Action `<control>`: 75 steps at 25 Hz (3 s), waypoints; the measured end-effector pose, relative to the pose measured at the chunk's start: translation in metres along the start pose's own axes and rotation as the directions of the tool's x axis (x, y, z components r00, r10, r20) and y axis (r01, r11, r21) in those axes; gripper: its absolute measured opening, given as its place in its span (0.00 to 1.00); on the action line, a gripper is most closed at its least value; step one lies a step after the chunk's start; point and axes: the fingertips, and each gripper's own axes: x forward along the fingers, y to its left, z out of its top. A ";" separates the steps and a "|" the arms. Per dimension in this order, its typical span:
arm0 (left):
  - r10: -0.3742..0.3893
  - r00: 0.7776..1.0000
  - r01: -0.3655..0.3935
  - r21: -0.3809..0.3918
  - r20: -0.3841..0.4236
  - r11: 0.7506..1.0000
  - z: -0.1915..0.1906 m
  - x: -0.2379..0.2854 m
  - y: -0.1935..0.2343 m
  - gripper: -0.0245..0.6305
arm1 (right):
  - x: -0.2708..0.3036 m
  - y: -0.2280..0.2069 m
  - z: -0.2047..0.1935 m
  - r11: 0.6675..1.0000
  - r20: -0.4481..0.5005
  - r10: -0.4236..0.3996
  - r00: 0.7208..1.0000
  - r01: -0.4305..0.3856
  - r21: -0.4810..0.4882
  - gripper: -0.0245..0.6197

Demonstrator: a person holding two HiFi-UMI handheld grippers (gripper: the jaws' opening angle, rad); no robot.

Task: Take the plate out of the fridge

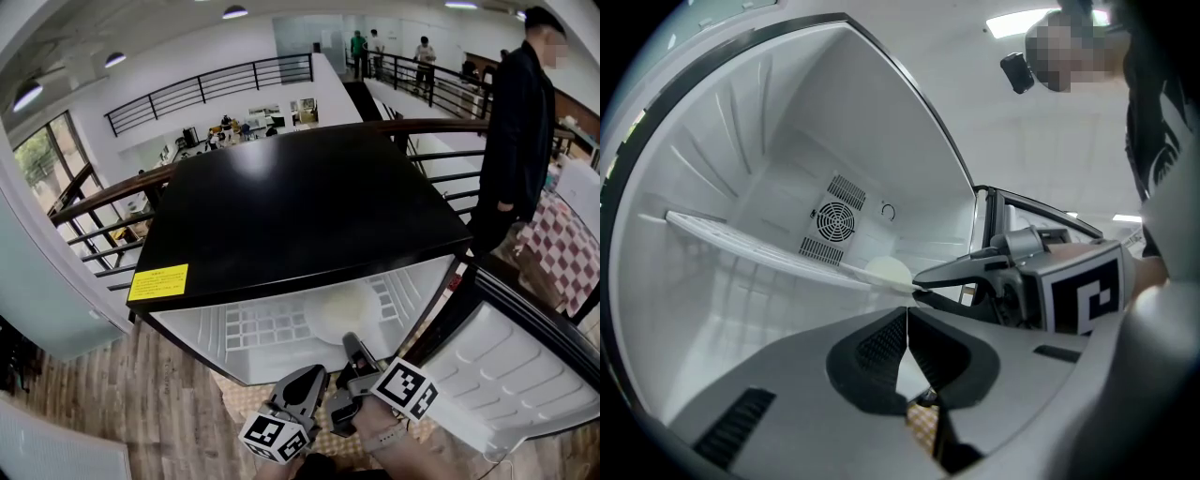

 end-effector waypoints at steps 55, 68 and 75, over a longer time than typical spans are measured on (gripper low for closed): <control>0.043 0.999 -0.043 -0.036 0.002 0.998 -0.004 -0.011 0.012 0.05 | 0.008 0.004 -0.031 0.993 -0.141 0.046 0.989 -0.029 0.114 0.16; 0.057 0.998 -0.057 -0.041 -0.004 0.998 -0.008 -0.017 0.015 0.05 | 0.022 0.006 -0.032 0.984 -0.141 0.119 0.983 -0.097 0.151 0.13; 0.047 0.999 -0.047 -0.050 -0.010 0.998 -0.009 -0.019 0.015 0.05 | 0.016 0.006 -0.035 0.975 -0.130 0.140 0.982 -0.113 0.193 0.12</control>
